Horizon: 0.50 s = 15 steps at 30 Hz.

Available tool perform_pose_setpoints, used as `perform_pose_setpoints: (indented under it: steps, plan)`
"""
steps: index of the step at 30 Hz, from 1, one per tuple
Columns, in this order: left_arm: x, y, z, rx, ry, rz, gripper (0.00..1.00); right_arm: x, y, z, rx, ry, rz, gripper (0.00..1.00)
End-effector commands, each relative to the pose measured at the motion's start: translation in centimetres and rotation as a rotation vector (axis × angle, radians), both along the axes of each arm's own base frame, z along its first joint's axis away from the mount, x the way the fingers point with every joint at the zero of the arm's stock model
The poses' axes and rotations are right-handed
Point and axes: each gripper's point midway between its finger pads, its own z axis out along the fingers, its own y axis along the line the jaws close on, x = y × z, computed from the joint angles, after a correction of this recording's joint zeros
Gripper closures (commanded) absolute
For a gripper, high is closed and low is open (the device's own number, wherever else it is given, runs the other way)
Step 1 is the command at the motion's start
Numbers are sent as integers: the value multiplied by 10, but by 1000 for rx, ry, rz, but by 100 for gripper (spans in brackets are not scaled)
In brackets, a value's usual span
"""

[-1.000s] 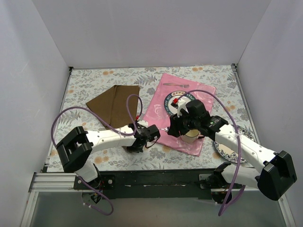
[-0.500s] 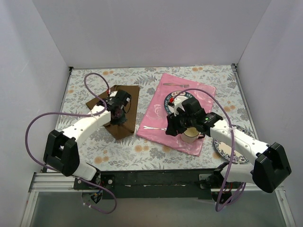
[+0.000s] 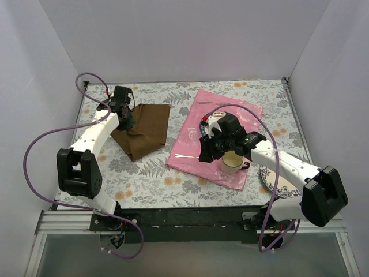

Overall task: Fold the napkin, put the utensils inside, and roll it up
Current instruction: Fold the napkin

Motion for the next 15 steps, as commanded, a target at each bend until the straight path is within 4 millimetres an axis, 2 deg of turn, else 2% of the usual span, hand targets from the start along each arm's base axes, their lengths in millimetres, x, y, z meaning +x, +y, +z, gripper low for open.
perform_pose_setpoints:
  steps: [1,6,7,11,14,15]
  plan:
    - [28,25,29,-8,-99,35,100,9,9,19,37,-31,31,46]
    - [49,44,19,-22,-87,82,100,7,12,21,52,-22,44,46]
    - [52,47,11,-18,-72,91,100,6,13,21,56,-17,47,46]
    - [65,64,10,-11,-81,132,100,3,14,17,66,7,43,46]
    - [71,65,5,-19,-74,146,100,0,14,13,71,23,41,46]
    - [72,78,5,-21,-76,175,100,-1,14,12,71,27,42,46]
